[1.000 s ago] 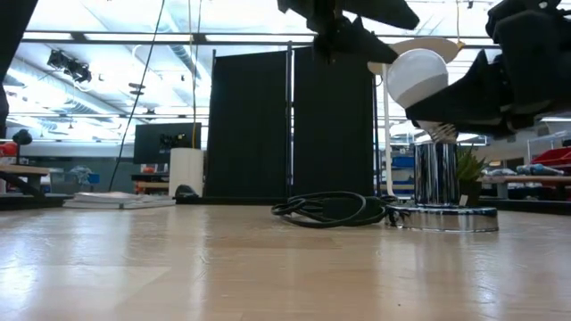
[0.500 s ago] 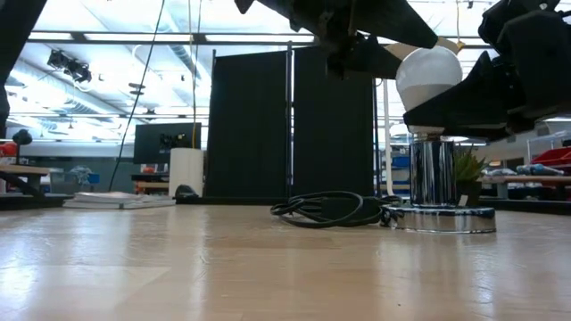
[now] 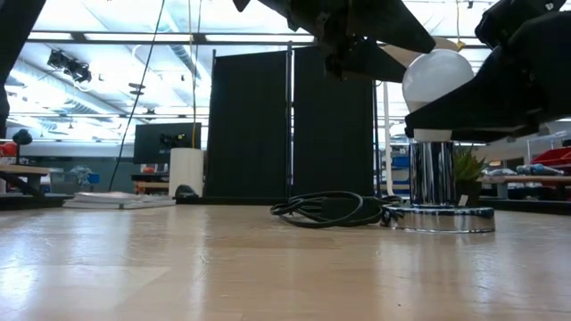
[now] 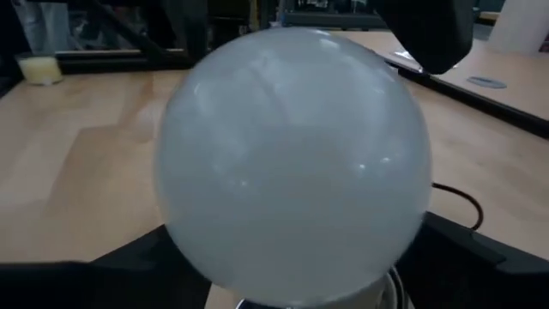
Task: Screw lightbulb
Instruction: Insert the lightbulb into the lamp
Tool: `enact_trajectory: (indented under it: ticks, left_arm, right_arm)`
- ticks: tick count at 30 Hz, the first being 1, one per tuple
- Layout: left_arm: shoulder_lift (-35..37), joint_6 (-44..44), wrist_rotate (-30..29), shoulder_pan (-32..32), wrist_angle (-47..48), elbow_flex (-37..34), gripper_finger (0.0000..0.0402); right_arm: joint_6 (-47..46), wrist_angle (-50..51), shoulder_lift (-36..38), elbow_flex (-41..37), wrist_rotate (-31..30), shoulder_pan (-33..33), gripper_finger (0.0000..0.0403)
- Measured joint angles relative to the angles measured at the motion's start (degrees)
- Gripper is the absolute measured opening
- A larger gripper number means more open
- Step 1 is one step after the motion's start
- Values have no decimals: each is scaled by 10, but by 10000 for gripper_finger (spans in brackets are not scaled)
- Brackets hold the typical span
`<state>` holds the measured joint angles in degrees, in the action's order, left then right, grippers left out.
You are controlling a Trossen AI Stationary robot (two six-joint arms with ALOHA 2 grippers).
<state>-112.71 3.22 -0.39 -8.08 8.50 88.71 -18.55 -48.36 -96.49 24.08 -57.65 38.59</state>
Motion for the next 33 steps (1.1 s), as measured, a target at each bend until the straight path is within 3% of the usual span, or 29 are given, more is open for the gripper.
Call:
enact_trajectory:
  ticks: [15,25,33]
  left_arm:
    - [0,-35,-30,-1,9,30,305]
    - [0,-48,-32,-9,106,69,305]
    - [0,-57,-66,-33,171,108,295]
  right_arm:
    - [17,47,72,0,-16,-6,301]
    - [13,61,77,0,-8,-18,294]
    - [-33,94,76,0,45,-43,291]
